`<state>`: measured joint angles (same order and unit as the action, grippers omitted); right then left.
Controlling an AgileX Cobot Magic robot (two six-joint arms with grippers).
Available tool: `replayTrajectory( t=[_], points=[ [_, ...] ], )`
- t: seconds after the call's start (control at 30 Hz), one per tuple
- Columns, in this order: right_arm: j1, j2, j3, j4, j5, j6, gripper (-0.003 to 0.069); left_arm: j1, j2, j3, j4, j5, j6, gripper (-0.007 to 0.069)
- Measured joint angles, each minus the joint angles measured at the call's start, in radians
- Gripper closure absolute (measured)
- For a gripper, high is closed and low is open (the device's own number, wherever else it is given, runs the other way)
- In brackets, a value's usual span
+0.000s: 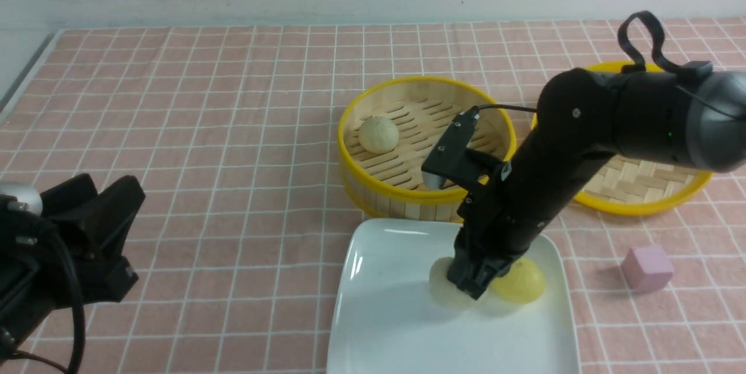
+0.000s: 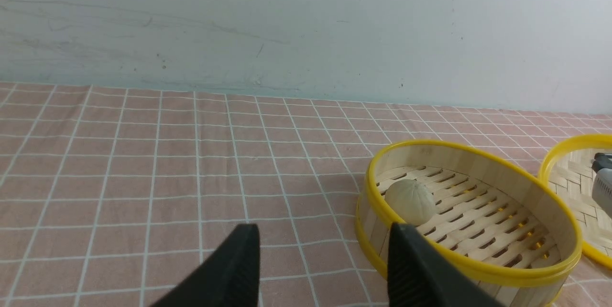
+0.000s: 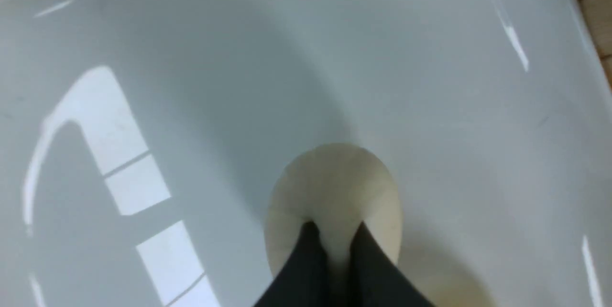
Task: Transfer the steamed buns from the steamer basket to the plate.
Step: Use the right arm to put the steamed stuffed bun into the plate, then use the left arm to grab the steamed stuffed bun that is closest to it
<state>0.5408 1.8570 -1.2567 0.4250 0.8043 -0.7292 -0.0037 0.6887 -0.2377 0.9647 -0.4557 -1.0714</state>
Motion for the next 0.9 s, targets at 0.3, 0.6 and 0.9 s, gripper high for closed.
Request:
replayTrajectory(
  t=[0.3,0.6,0.9],
  points=[
    [0.000,0.002,0.000,0.006,-0.029,0.000,0.0360,0.000,0.000,0.000,0.001,0.000,0.000,0.0239],
    [0.001,-0.099,0.000,0.031,-0.069,0.000,0.0037,0.000,0.000,0.000,0.001,-0.020,0.000,0.0239],
    [0.001,-0.445,0.000,-0.090,-0.270,0.136,0.0089,0.000,0.045,-0.007,0.111,-0.090,-0.037,0.0239]
  ],
)
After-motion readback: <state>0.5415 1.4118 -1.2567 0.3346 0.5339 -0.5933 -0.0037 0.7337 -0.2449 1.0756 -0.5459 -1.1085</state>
